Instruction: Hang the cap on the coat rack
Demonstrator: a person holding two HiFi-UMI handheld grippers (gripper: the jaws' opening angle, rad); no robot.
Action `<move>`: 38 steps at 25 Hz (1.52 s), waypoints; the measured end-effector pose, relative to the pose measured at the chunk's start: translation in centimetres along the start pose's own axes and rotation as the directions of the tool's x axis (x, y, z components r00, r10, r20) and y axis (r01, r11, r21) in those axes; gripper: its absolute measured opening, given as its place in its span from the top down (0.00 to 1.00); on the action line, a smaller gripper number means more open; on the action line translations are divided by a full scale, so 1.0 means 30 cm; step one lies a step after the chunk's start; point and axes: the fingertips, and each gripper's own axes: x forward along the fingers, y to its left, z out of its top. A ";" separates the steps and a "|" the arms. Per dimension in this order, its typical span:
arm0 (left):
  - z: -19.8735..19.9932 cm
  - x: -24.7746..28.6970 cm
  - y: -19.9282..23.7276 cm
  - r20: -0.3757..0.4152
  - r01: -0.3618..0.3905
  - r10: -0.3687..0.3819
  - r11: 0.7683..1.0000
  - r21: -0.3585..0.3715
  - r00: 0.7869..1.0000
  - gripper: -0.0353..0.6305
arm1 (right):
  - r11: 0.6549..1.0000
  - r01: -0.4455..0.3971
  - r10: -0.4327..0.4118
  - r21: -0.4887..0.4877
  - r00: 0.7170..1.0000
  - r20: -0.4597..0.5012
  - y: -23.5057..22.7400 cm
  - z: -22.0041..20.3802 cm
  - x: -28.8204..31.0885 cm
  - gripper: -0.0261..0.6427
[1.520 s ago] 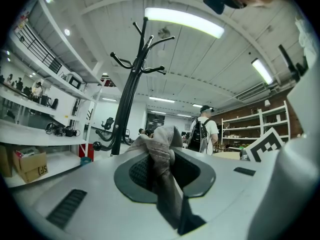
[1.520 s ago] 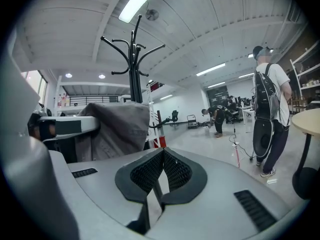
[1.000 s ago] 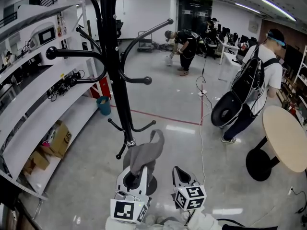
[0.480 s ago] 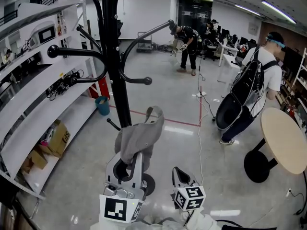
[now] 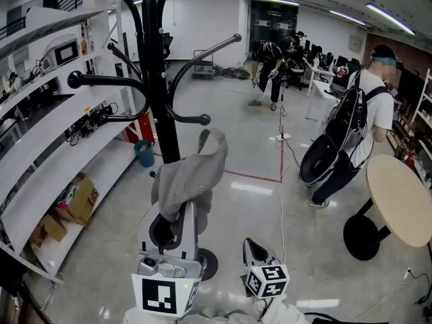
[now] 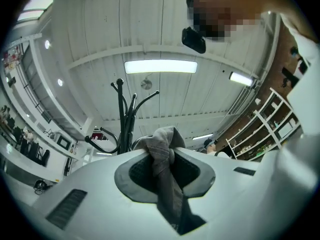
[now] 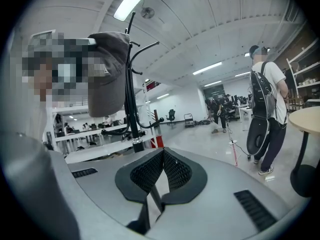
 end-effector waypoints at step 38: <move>-0.160 0.184 0.126 -0.122 -0.136 0.165 0.967 0.215 0.979 0.85 | 0.998 0.051 -0.051 0.024 0.999 0.014 -0.065 0.018 -0.002 0.94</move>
